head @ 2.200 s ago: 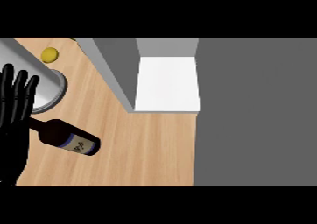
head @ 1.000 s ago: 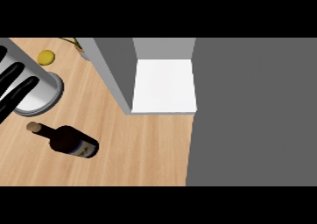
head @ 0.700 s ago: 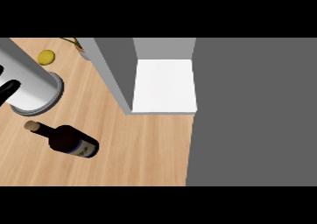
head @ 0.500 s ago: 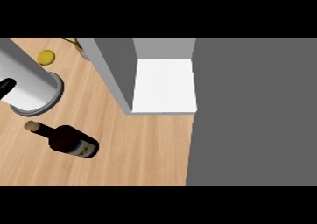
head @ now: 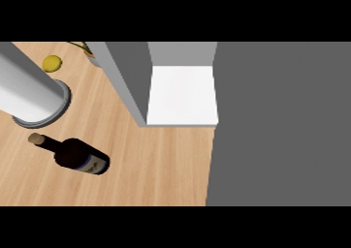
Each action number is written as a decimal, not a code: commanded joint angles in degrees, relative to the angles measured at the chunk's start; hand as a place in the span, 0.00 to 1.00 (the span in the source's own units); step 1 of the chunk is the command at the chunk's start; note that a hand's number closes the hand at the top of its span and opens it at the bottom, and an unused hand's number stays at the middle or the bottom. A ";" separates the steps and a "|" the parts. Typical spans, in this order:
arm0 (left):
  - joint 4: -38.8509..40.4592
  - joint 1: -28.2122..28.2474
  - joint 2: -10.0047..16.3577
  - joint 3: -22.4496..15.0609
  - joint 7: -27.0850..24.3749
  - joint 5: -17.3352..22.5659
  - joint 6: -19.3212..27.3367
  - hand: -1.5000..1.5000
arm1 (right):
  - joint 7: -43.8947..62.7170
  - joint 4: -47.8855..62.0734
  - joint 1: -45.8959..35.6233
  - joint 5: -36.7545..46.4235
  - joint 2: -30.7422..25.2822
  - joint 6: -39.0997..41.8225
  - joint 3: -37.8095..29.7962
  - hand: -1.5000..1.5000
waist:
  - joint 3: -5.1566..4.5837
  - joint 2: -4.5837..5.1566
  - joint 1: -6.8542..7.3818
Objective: Pick up the wine, place it into the cabinet and close the cabinet
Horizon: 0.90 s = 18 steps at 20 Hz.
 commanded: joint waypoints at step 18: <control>9.79 4.86 4.42 14.33 -1.49 3.76 -14.69 0.00 | 6.52 -13.11 0.24 -3.22 -3.12 -2.18 -1.12 0.00 | -0.03 0.25 -0.38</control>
